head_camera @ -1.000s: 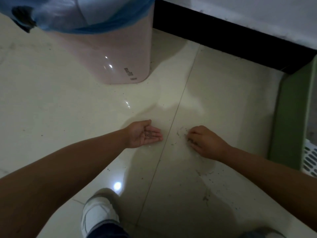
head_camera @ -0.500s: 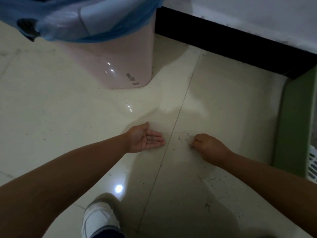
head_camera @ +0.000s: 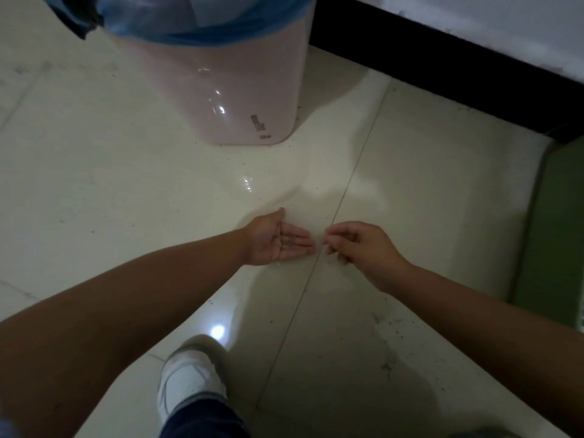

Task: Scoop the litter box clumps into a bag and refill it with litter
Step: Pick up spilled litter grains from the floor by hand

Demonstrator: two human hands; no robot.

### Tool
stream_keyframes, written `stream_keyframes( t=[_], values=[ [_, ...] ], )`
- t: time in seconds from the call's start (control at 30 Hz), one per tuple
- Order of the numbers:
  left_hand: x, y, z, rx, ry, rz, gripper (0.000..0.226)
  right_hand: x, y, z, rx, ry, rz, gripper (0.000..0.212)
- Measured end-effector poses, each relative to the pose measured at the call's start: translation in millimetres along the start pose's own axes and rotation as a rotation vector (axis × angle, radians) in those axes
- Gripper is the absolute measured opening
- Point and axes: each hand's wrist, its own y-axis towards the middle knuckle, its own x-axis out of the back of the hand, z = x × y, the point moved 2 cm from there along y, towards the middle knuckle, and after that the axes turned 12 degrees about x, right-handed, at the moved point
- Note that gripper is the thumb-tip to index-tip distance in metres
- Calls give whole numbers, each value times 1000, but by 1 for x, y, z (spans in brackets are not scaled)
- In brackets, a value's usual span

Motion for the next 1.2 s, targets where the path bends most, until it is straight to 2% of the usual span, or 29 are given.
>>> stream_keyframes(
  t=[0.03,0.07,0.17,0.27,0.3,0.33,0.43,0.53,0.63,0.67,0.73,0.8,0.93,1.03,1.1,1.17,1.2],
  values=[
    [0,1,0,4,15,6,67,-4,-1,3,-13,80,44,16],
    [0,2,0,11,19,13,65,-5,-1,3,-30,43,81,17],
    [2,3,-1,24,-6,16,60,9,0,-1,-36,-274,40,21],
    [3,3,-1,15,-5,21,56,33,4,-9,139,-729,21,23],
    [3,4,-1,11,-1,25,55,37,4,-10,249,-853,34,22],
    [4,4,-1,7,4,31,55,39,5,-11,361,-951,74,19],
    [5,6,-1,4,19,46,55,42,4,-23,513,-1109,243,24],
    [5,8,-1,10,23,51,54,36,3,-26,532,-1185,393,26],
    [5,8,0,4,25,53,54,37,-4,-35,581,-1204,470,20],
    [6,9,-1,1,28,54,54,38,-7,-36,540,-1191,494,19],
    [6,9,-1,-1,29,55,54,43,-10,-34,458,-1236,471,24],
    [6,9,-1,-2,34,51,54,47,-13,-36,571,-1355,474,26],
    [5,9,0,-1,30,58,55,40,-14,-30,400,-1201,527,31],
    [5,8,0,-2,20,60,55,39,-8,-38,534,-1350,544,34],
    [5,7,0,-1,17,59,55,34,-9,-33,576,-1430,583,30],
    [5,7,0,-2,8,60,56,33,-11,-26,555,-1449,583,5],
    [5,7,0,-4,1,61,56,32,-11,-29,526,-1426,585,16]
  ],
)
